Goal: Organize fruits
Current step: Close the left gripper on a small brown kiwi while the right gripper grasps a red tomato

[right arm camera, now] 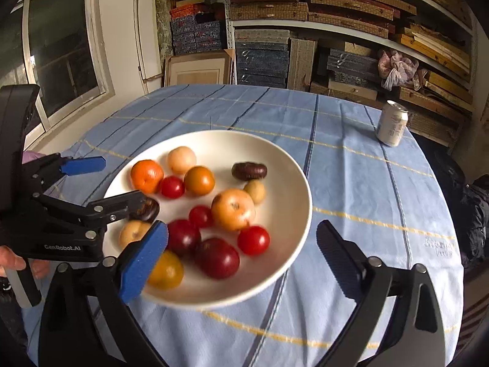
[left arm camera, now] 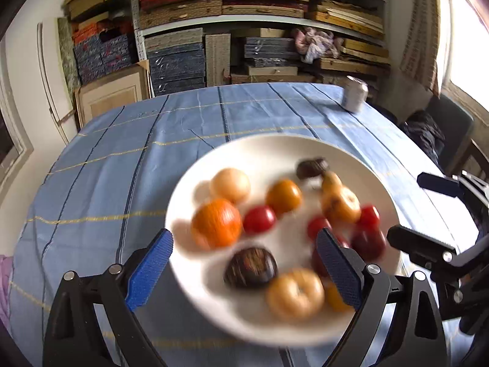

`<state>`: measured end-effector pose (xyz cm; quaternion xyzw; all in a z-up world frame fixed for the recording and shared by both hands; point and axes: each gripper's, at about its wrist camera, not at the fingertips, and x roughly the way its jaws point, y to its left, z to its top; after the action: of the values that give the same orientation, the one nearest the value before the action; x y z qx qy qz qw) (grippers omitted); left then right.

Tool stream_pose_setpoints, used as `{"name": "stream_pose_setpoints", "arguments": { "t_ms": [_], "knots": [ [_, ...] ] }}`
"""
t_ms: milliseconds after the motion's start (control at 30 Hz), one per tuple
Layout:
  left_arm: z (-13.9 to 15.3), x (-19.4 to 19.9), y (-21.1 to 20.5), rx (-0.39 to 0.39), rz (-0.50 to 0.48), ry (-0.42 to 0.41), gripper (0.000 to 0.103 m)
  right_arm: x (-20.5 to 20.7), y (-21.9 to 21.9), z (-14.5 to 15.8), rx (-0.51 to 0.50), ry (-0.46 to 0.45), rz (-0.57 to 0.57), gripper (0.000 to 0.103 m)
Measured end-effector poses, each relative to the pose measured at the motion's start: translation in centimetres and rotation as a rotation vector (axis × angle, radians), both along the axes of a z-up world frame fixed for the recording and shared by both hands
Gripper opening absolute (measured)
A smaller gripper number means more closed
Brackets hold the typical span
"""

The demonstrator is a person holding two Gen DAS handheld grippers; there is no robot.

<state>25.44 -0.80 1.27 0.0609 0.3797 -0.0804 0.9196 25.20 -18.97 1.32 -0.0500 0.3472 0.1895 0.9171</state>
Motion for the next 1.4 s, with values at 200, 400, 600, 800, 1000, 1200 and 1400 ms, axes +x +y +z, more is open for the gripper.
{"name": "stream_pose_setpoints", "arguments": {
  "t_ms": [200, 400, 600, 800, 1000, 1200, 1400],
  "knots": [
    [-0.3, -11.1, -0.3, -0.024, -0.089, -0.020, 0.100, -9.2, -1.5, -1.2, -0.050, 0.022, 0.094, 0.099],
    [-2.2, -20.4, -1.6, -0.010, -0.215, 0.048, 0.100, -15.1, -0.6, -4.5, -0.131, 0.105, 0.271, 0.099],
    [-5.3, -22.7, -3.5, 0.004, -0.308, 0.126, 0.100, -15.5, 0.7, -6.0, -0.110, 0.174, 0.354, 0.099],
    [-6.7, -20.4, -4.8, 0.035, -0.315, 0.141, 0.099, -14.0, 2.4, -6.4, -0.113, 0.185, 0.371, 0.099],
    [-7.4, -18.5, -4.6, 0.042, -0.239, 0.133, 0.098, -12.9, 2.9, -6.9, -0.097, 0.184, 0.331, 0.099],
    [-7.2, -19.2, -4.9, 0.064, -0.252, 0.093, 0.087, -14.5, 2.2, -6.8, -0.139, 0.142, 0.299, 0.071],
    [-7.1, -19.5, -5.7, 0.031, -0.306, 0.083, 0.060, -15.0, 2.6, -6.6, -0.135, 0.126, 0.338, 0.048]
  ]
}}
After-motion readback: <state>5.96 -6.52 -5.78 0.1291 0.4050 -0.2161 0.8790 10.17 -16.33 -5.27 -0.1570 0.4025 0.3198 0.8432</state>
